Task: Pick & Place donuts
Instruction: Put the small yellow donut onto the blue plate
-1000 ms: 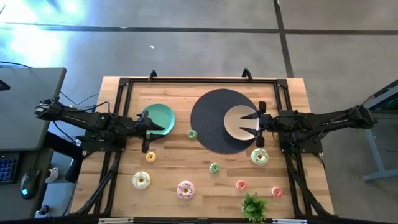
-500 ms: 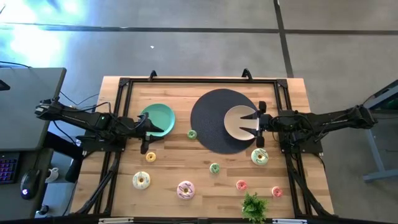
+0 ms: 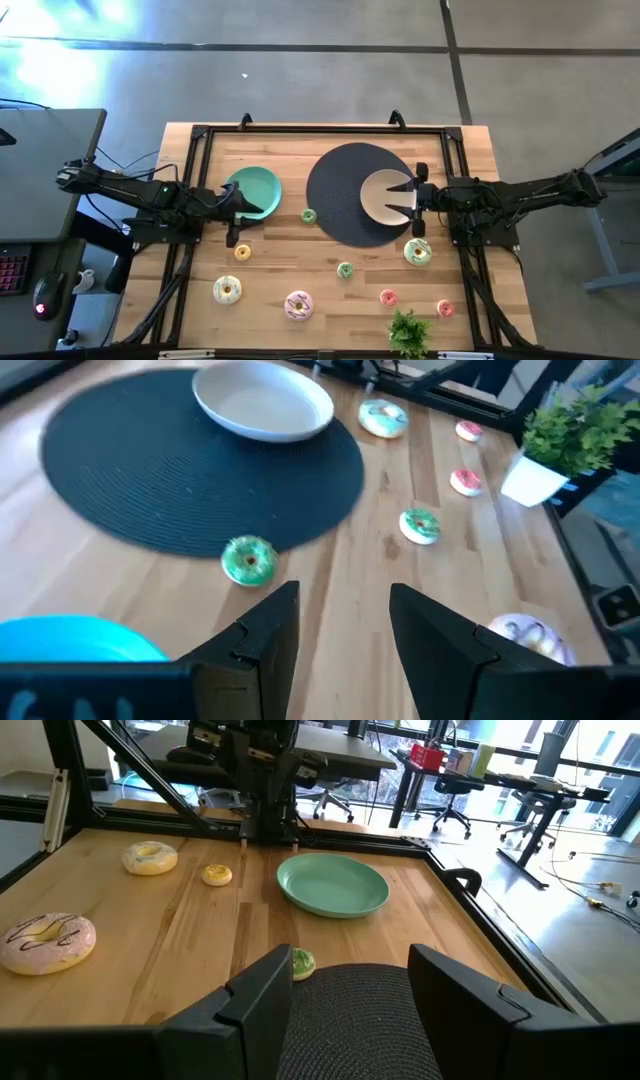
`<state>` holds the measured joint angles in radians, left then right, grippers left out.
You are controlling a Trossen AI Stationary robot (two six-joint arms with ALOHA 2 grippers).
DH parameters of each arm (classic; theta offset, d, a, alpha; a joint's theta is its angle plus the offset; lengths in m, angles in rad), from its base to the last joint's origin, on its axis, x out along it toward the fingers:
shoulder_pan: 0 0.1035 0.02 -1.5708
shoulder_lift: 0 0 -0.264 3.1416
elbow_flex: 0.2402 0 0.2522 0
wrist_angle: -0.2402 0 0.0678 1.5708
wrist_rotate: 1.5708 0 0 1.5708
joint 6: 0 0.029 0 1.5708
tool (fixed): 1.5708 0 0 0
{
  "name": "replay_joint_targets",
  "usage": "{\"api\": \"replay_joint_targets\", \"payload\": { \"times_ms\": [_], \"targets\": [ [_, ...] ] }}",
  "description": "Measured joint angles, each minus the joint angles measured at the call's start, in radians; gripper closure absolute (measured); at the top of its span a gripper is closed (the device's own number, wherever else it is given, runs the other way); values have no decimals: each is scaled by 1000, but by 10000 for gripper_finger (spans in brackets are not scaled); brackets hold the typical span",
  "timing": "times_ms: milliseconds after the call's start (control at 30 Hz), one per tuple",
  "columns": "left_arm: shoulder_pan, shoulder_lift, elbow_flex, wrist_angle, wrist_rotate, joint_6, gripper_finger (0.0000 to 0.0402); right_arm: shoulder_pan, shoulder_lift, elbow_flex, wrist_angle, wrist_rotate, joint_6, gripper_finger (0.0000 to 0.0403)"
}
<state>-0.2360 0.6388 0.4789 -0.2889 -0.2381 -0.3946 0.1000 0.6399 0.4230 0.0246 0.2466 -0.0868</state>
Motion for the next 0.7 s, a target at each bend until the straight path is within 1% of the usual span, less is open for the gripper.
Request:
{"api": "replay_joint_targets", "payload": {
  "times_ms": [200, 367, 467, 533, 600, 700],
  "targets": [
    [0, 0, 0, 0, 103, 23, 245, 0, 0, 0, 0, 0, 0, 206],
    [0, 0, 0, -10, 129, 29, 245, 0, 0, 0, 0, 0, 0, 206],
    [0, 1, 0, -23, 160, 63, 245, 0, 0, 0, 4, 0, 1, 206],
    [0, 0, 0, -30, 176, 77, 245, 0, 0, 0, 13, -1, 30, 206],
    [0, 0, 0, -28, 178, 77, 245, 0, 0, 0, 15, -6, 63, 206],
    [0, 0, 0, -33, 167, 76, 245, 0, 2, 0, 54, -12, 68, 206]
  ]
}}
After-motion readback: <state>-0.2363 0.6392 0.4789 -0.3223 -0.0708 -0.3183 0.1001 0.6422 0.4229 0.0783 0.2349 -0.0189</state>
